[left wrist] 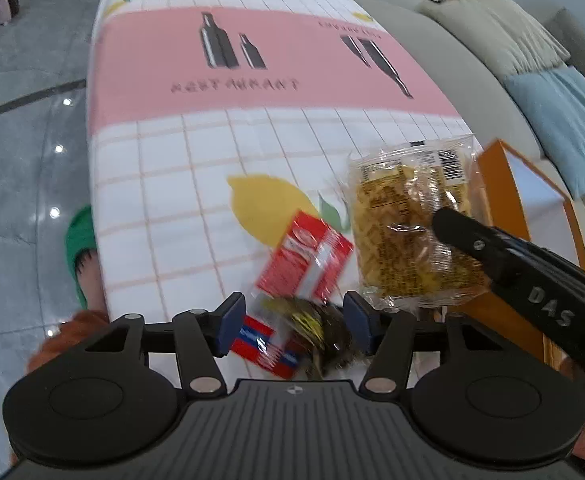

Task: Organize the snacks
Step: 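Grasp the yellow noodle bag with the right gripper while the left grasps the dark snack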

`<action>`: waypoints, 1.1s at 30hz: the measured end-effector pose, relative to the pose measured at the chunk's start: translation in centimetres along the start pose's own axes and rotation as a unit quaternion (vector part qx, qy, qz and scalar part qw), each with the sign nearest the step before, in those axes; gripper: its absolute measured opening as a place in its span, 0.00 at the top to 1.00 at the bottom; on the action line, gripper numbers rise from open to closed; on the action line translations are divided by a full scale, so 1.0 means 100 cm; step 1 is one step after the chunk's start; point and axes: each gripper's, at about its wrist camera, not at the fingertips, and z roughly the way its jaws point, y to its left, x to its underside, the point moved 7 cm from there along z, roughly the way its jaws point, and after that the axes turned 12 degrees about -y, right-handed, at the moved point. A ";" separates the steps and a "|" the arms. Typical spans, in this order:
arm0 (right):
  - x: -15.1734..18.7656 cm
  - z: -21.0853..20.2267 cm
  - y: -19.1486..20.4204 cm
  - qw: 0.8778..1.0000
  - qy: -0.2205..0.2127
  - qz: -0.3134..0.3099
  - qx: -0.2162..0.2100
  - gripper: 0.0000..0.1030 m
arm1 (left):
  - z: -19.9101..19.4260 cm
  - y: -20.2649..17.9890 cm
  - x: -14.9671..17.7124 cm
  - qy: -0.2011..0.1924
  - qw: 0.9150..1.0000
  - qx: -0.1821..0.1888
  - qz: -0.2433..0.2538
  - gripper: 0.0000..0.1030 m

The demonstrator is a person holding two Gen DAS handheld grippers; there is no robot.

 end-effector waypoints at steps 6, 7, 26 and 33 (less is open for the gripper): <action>0.015 -0.026 -0.016 1.000 0.010 0.006 0.017 0.83 | 0.021 -0.009 0.022 0.024 1.000 -0.008 0.010 0.38; 0.018 -0.029 -0.017 1.000 0.012 0.008 0.017 0.83 | 0.024 -0.010 0.024 0.029 1.000 -0.007 0.009 0.38; 0.027 -0.045 -0.032 0.999 0.013 0.018 0.033 0.83 | 0.037 -0.041 0.050 0.011 0.995 -0.016 0.102 0.64; 0.019 -0.061 -0.029 1.000 -0.008 0.014 0.027 0.83 | -0.006 -0.047 0.032 -0.029 0.996 -0.014 0.087 0.64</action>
